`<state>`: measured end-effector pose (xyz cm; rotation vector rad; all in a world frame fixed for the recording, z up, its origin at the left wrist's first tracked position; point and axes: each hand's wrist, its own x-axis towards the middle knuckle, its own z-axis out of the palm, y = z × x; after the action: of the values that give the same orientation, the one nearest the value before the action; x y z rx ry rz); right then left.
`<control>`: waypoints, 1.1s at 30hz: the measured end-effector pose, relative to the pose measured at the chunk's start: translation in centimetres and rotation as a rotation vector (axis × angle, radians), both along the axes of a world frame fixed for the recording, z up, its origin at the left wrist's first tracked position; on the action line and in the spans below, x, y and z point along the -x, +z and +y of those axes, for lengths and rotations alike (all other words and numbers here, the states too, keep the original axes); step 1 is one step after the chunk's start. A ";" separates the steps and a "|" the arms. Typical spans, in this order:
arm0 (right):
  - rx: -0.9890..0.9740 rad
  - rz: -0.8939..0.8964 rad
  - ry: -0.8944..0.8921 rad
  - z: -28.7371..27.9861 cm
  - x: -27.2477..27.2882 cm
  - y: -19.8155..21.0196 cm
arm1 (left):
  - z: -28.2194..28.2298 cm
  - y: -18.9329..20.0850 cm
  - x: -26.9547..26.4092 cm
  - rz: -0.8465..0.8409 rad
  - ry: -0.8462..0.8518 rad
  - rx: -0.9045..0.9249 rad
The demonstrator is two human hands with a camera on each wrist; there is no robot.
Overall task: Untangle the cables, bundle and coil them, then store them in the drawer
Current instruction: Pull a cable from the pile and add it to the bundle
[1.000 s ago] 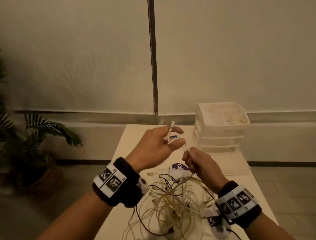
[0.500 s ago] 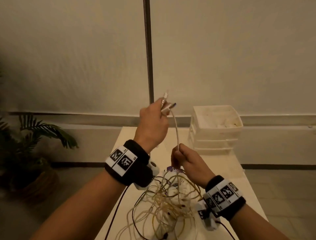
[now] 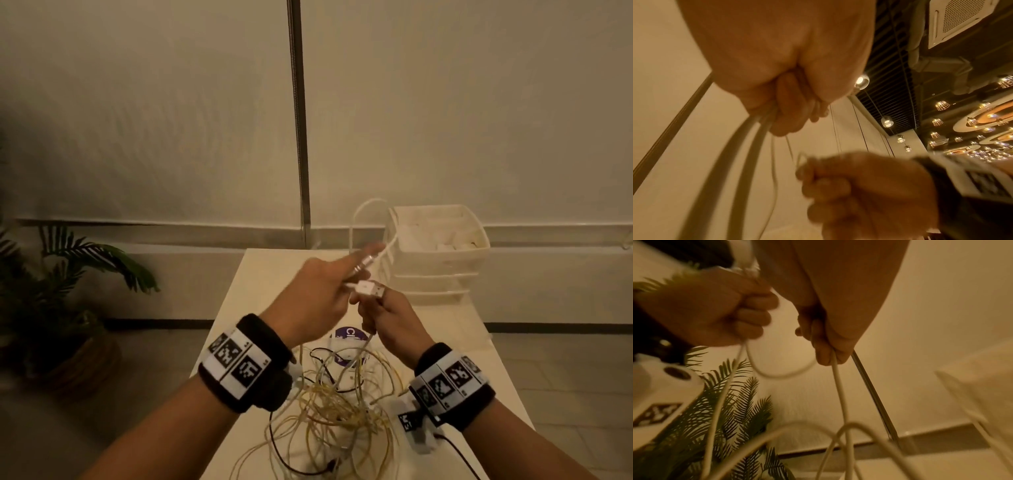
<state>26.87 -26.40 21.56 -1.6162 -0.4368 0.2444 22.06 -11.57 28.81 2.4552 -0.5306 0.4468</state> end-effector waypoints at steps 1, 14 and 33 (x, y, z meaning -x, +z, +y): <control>0.036 -0.043 0.031 -0.1 -0.1 0.4 | -0.3 -0.6 -0.2 0.063 0.001 -0.057; 0.031 -0.174 0.041 -2.0 0.1 4.0 | -0.8 1.9 -1.8 -0.019 0.156 -0.077; -0.389 0.314 0.083 -1.5 2.7 0.7 | 2.0 3.9 0.0 -0.164 -0.005 0.117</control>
<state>24.21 -27.88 22.30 -1.1563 -0.2875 0.4411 22.07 -9.53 32.70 2.3170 -0.5615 0.6624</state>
